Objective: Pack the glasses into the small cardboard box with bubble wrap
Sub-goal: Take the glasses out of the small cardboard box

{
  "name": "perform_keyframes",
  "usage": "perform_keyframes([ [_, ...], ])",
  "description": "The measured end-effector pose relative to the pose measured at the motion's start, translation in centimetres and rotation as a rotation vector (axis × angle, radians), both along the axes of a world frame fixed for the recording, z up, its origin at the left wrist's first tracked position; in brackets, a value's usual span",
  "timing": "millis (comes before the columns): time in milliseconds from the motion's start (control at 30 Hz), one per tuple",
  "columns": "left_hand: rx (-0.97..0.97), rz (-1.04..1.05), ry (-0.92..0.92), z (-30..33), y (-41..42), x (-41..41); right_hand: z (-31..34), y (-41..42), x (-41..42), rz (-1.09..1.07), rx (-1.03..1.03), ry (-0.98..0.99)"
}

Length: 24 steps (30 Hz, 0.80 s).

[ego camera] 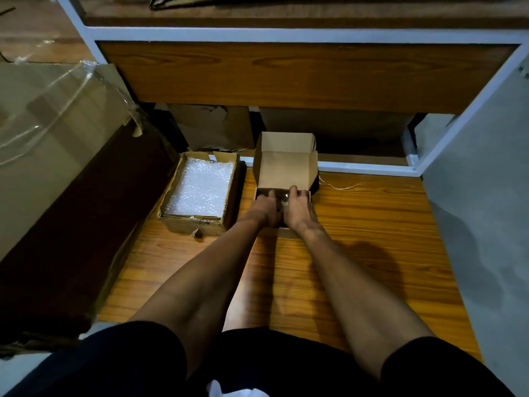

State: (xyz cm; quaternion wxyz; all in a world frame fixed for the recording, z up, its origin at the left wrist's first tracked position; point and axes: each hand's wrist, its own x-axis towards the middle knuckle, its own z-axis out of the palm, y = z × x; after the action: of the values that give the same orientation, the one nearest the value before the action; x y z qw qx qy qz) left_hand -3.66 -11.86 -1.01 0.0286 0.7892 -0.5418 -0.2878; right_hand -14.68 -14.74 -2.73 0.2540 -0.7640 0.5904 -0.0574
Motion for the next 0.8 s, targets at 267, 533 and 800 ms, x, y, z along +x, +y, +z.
perform_keyframes([
  [267,-0.012,0.12,0.1,0.0,-0.5,-0.5,0.1,0.0,0.0,-0.036,0.075,-0.098],
  [533,-0.148,0.245,0.256,0.4,-0.3,0.7,1.5,-0.3,-0.1,-0.114,0.035,-0.162],
  [800,-0.271,0.522,0.776,2.8,-0.3,2.2,4.4,-1.3,-1.7,-0.238,0.04,-0.511],
])
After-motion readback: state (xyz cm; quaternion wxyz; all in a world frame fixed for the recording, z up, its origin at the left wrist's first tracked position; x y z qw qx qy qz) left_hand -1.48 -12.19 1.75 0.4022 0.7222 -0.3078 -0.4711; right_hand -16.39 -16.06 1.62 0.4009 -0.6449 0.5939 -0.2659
